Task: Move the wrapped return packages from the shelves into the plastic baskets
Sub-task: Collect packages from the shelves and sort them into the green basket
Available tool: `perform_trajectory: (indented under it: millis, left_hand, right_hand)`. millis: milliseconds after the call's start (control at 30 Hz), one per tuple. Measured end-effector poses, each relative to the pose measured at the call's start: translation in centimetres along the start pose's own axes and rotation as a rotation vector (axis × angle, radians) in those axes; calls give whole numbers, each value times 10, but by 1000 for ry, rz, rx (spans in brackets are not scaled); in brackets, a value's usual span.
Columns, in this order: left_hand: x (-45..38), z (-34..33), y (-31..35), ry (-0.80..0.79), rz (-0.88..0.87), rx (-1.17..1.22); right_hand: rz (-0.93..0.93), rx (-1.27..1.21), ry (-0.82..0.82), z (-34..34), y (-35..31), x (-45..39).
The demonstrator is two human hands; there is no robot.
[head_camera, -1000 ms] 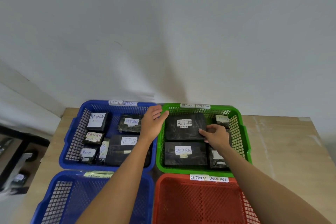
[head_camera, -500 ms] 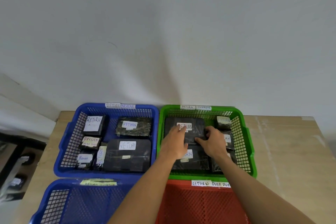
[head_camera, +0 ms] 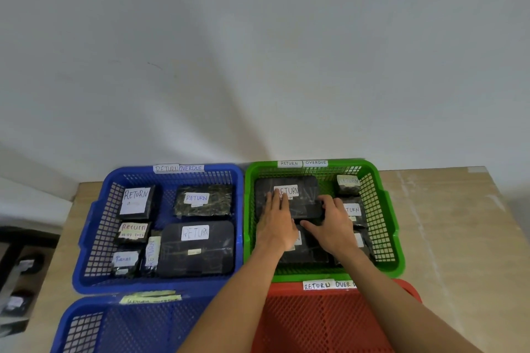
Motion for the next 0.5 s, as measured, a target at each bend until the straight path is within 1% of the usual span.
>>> perform_trajectory:
  millis: [133, 233, 400, 500]
  left_hand:
    - [-4, 5, -4, -35, -31, 0]
    - [-4, 15, -5, -62, -88, 67]
    - [13, 50, -3, -26, -196, 147]
    - [38, 68, 0, -30, -219, 236]
  right_hand:
    - [-22, -19, -24, 0, -3, -4]
    - [-16, -8, -56, 9, -6, -2]
    - [57, 120, -16, 43, -15, 20]
    - [78, 97, -34, 64, -22, 41]
Point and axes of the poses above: each hand's wrist, its own x-axis away from the middle knuckle, its own z-axis out of the back of the hand, y = z × x, the point moved 4 cm from there along -x, towards the middle knuckle, and after that the axes turned 2 degrees about y, right-handed, at the moved point
